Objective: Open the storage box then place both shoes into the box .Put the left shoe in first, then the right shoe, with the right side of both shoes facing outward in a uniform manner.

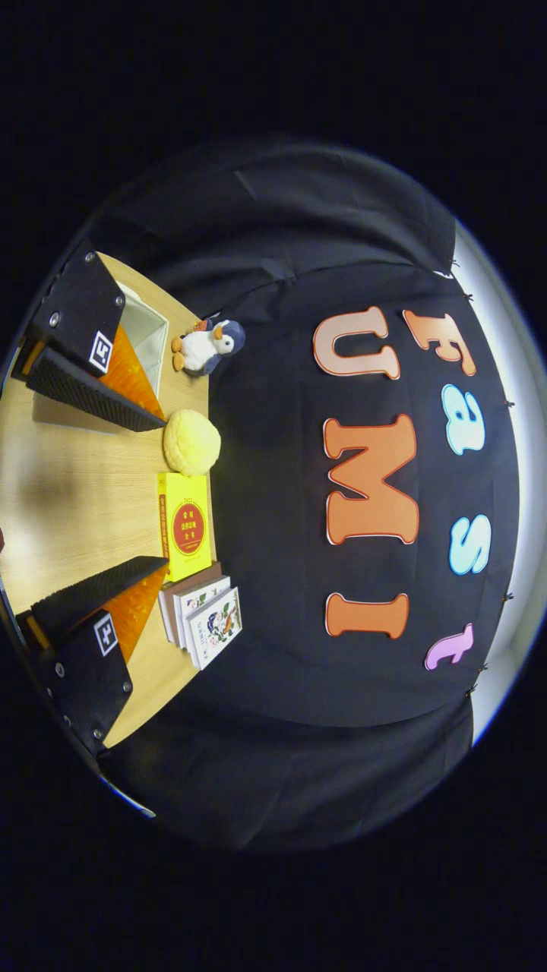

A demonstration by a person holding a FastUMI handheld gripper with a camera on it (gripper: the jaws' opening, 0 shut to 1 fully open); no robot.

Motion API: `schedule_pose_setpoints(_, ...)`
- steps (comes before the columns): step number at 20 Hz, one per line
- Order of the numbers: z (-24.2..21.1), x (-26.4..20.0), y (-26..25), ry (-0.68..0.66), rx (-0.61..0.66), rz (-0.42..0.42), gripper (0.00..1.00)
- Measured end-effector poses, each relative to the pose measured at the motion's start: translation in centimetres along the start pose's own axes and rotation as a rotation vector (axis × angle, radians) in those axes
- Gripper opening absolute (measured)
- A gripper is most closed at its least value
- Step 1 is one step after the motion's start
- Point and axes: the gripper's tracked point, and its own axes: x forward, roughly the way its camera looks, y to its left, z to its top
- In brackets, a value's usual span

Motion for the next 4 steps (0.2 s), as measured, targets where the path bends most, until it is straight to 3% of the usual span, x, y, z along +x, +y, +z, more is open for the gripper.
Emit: schedule_pose_setpoints(4,1.5,-1.0,-3.3,-0.048,0.009,0.018,0.99)
